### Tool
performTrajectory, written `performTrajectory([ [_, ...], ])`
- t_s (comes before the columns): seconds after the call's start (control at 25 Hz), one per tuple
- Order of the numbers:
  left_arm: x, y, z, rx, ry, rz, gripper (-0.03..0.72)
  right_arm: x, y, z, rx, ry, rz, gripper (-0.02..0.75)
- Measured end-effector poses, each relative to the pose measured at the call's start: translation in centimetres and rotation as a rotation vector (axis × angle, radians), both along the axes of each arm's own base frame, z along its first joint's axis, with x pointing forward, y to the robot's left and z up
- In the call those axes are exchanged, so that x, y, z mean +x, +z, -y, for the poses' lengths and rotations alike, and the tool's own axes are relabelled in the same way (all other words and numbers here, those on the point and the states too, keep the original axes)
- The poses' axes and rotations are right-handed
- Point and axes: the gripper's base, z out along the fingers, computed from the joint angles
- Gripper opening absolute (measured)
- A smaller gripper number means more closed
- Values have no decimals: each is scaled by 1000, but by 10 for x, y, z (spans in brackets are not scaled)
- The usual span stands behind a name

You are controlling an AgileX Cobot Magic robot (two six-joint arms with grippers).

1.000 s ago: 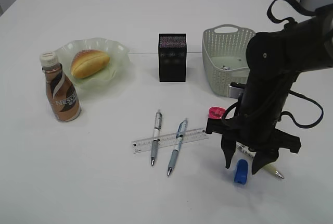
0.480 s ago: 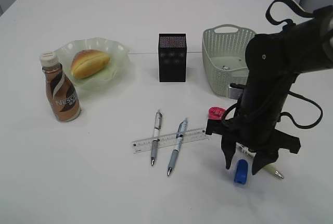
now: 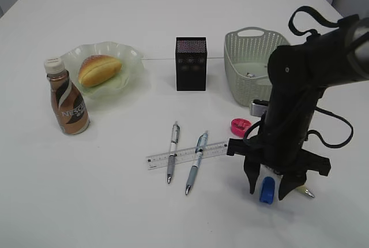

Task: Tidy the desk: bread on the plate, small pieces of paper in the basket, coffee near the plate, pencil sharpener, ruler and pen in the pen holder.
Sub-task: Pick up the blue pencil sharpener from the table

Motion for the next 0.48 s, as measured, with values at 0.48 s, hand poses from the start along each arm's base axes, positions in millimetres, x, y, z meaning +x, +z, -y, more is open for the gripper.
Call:
performTrajectory([
  [0.48, 0, 0, 0, 0, 0, 0, 470, 0, -9, -1, -4, -5, -22, 294],
])
